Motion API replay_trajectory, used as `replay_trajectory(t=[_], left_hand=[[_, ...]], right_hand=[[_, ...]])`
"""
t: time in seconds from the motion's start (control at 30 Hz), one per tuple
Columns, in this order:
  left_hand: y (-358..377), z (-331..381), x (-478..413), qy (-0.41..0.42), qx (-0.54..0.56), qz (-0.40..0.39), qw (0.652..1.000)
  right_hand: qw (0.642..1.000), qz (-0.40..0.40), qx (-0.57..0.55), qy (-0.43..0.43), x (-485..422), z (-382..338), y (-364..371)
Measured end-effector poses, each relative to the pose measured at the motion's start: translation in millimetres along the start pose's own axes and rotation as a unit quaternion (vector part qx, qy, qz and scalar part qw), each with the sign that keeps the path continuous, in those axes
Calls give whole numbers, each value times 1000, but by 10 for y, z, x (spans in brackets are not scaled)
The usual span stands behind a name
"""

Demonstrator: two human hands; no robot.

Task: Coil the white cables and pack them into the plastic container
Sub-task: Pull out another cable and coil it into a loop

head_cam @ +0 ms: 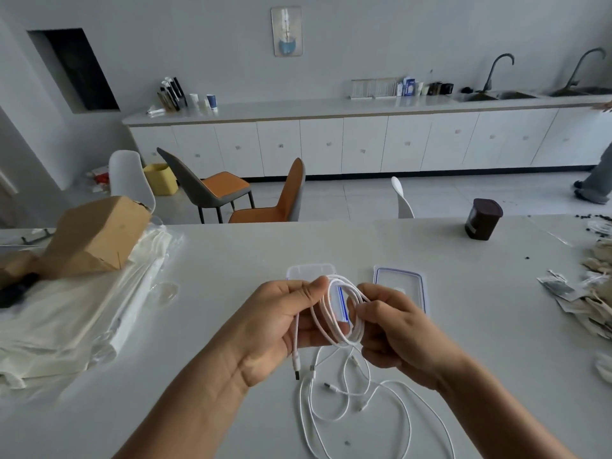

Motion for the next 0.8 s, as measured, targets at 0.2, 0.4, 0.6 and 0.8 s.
replay_trajectory(t=[0.2,0.4,0.6,0.8], left_hand=[[-90,-63,-46,-58,-44,-24,997],[-107,-118,-133,-57,-100,4,993],[-42,-280,-98,25,-55,39,997],[-33,-255,-66,69,-36,78,994]], right_hand=[[996,-13,75,50,-41,32,-86],[989,-21,132,59,-51,-36,-130],[995,-50,-61,69,22,42,-124],[996,83,-13,-14,-5,212,34]])
Point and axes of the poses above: each hand's wrist, its own x-axis away from the middle knuckle, its own y-axis out of the palm, z = x × y, the point moved 3 cm from there along -x, towards the middle knuckle, and after that the axes turned 1 degree about y, right-handed, at the moved point
